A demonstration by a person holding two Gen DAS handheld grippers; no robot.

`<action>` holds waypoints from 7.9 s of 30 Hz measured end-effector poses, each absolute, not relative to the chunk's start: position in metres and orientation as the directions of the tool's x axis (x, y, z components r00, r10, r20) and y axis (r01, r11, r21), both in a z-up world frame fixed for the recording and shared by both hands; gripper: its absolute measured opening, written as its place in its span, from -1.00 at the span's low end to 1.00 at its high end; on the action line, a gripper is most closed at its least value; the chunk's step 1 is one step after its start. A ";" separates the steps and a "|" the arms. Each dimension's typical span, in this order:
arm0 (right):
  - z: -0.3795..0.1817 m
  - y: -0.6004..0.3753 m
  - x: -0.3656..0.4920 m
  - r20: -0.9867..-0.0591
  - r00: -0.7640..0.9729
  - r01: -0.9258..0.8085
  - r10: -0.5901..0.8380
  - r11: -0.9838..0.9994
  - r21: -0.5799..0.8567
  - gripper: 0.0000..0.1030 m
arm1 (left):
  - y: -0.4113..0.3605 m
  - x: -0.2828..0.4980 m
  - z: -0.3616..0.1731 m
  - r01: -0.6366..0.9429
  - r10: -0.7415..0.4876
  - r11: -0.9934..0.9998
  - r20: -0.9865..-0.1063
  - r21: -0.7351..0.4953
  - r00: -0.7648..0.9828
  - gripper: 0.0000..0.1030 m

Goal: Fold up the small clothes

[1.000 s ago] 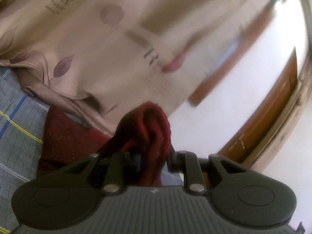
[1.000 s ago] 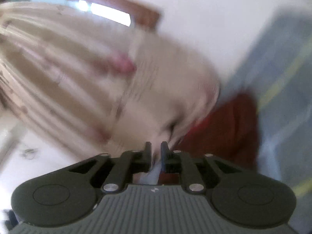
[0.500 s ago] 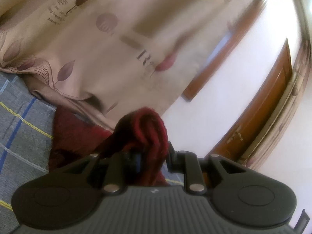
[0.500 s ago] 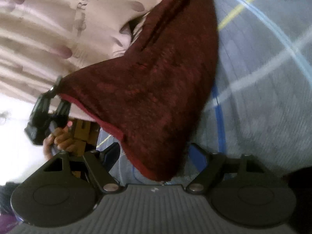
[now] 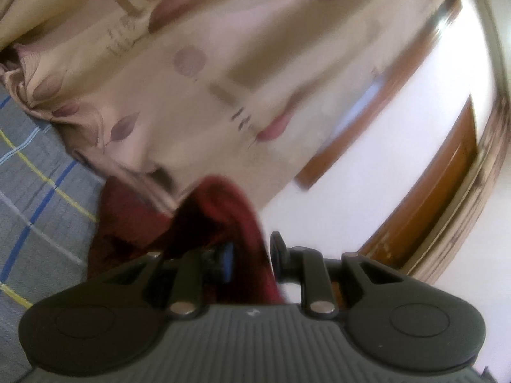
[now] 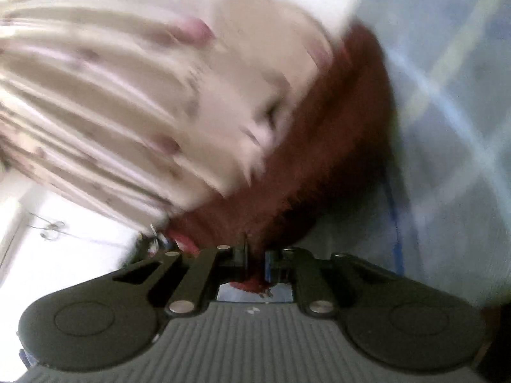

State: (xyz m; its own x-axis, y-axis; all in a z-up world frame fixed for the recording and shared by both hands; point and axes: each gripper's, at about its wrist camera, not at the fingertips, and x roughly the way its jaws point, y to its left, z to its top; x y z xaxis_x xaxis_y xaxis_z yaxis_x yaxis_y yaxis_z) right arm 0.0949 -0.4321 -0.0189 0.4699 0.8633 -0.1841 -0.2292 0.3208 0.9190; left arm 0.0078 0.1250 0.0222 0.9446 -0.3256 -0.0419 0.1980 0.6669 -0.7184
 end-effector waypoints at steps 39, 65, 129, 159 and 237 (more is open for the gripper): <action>-0.046 -0.374 0.348 -0.383 0.623 -0.321 0.683 0.669 0.671 0.45 | 0.150 0.189 -0.045 0.051 -0.293 0.861 -0.410 -0.507 0.864 0.07; -0.100 -0.344 0.364 -0.552 0.647 -0.238 0.525 0.828 0.508 -0.71 | 0.149 0.236 -0.056 0.221 -0.469 0.844 -0.473 -0.489 0.746 0.05; -0.107 -0.353 0.357 -0.492 0.651 -0.222 0.578 0.765 0.605 -0.47 | 0.154 0.239 -0.039 0.156 -0.468 0.838 -0.541 -0.522 0.699 0.26; -0.108 -0.354 0.357 -0.482 0.653 -0.213 0.585 0.752 0.624 -0.43 | 0.143 0.248 -0.050 0.008 -0.235 0.935 -0.603 -0.354 0.763 -0.62; -0.073 -0.354 0.229 -0.566 0.595 -0.462 0.571 0.819 0.340 -0.23 | 0.136 0.167 -0.083 0.111 -0.327 0.911 -0.531 -0.397 0.782 -0.40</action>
State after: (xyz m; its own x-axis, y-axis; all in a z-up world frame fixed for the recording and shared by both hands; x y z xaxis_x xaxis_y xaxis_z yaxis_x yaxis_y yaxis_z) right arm 0.2286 -0.3541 -0.0731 0.5950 0.5707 -0.5659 -0.4620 0.8190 0.3402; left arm 0.1668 0.1364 -0.0829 0.7821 -0.3265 -0.5307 0.1110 0.9111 -0.3969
